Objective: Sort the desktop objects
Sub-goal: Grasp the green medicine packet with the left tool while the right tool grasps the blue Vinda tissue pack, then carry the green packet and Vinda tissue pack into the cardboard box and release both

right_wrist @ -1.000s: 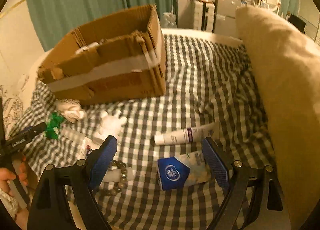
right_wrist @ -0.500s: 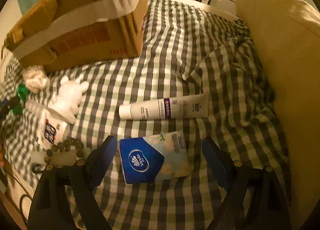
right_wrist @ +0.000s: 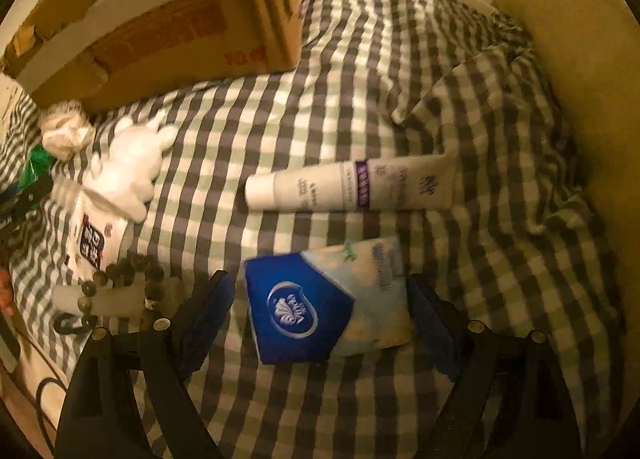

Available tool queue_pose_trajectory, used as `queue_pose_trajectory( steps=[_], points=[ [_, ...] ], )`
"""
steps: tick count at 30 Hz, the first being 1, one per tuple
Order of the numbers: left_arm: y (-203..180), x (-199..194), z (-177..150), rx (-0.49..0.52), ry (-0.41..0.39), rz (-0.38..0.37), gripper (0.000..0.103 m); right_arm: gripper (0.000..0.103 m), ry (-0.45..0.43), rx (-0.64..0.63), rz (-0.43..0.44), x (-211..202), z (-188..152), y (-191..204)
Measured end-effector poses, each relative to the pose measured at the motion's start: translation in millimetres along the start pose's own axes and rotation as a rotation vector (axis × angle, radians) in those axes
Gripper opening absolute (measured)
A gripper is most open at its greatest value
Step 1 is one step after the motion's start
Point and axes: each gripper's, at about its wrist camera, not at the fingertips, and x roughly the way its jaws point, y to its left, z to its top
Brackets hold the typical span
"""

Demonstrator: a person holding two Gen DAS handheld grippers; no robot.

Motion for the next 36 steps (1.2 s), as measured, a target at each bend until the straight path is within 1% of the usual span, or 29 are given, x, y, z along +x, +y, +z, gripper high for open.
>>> queue_pose_trajectory(
  steps=[1, 3, 6, 9, 11, 14, 15, 19, 21, 23, 24, 25, 26, 27, 28, 29, 30, 31, 33, 36],
  points=[
    [1.0, 2.2, 0.6, 0.002, -0.001, 0.002, 0.103, 0.087, 0.007, -0.015, -0.018, 2.4, -1.5, 2.6],
    [0.8, 6.6, 1.0, 0.012, -0.002, 0.004, 0.103, 0.087, 0.022, -0.02, -0.025, 6.3, -2.9, 3.6],
    [2.8, 10.9, 2.0, 0.005, 0.002, -0.006, 0.103, 0.087, 0.04, 0.023, -0.004, 11.4, -4.0, -2.2],
    [4.3, 14.0, 3.5, -0.003, 0.021, -0.013, 0.103, 0.088, 0.061, 0.03, 0.001, 15.1, -2.4, -5.1],
    [5.0, 14.3, 3.9, -0.004, 0.026, -0.013, 0.103, 0.091, 0.067, 0.04, -0.008, 16.4, -2.9, -5.0],
    [5.3, 15.2, 4.6, -0.008, 0.032, -0.012, 0.103, 0.098, 0.057, 0.044, 0.002, 18.1, -5.3, -4.2],
    [4.5, 14.8, 4.3, -0.008, 0.032, -0.013, 0.103, 0.103, 0.055, 0.044, 0.009, 18.6, -5.9, -3.8],
    [6.6, 15.1, 3.7, -0.005, 0.013, -0.019, 0.103, 0.103, 0.058, 0.032, 0.007, 19.8, -7.8, -2.0],
    [8.9, 17.5, 6.9, -0.008, 0.022, -0.029, 0.103, 0.103, 0.062, 0.04, 0.018, 18.3, -8.4, -3.9],
    [9.5, 17.9, 9.0, -0.007, 0.025, -0.039, 0.103, 0.102, 0.059, 0.037, 0.009, 16.2, -10.1, -3.0],
    [9.2, 16.5, 8.2, 0.0, 0.021, -0.034, 0.101, 0.1, 0.06, 0.03, 0.003, 15.7, -10.7, -1.8],
    [9.2, 15.7, 7.9, 0.004, 0.016, -0.029, 0.099, 0.094, 0.059, 0.02, -0.001, 14.5, -11.4, -0.1],
    [9.2, 13.7, 7.1, 0.006, 0.01, -0.026, 0.091, 0.089, 0.054, 0.014, -0.007, 12.2, -11.9, 1.3],
    [10.5, 11.1, 7.2, 0.001, 0.0, -0.024, 0.077, 0.075, 0.043, 0.011, -0.008, 8.8, -12.2, 2.1],
    [12.2, 7.9, 6.5, -0.012, -0.002, -0.021, 0.07, 0.075, 0.03, 0.007, -0.012, 4.7, -12.3, 3.0],
    [15.5, 7.4, 7.2, -0.025, 0.002, -0.011, 0.058, 0.075, 0.018, -0.007, -0.028, 0.8, -13.1, 4.7],
    [17.3, 7.1, 7.5, -0.032, 0.004, -0.014, 0.054, 0.075, 0.012, -0.025, -0.044, -1.0, -14.0, 6.7],
    [19.6, 6.2, 7.6, -0.04, 0.001, -0.018, 0.052, 0.075, 0.0, -0.049, -0.071, -3.7, -15.6, 9.6],
    [23.7, 4.5, 7.1, -0.059, -0.005, -0.029, 0.049, 0.075, -0.014, -0.06, -0.095, -7.8, -17.6, 12.2],
    [25.7, -0.1, 4.4, -0.07, -0.007, -0.038, 0.048, 0.075, -0.037, -0.037, -0.067, -18.6, -19.3, 10.8]
  ],
)
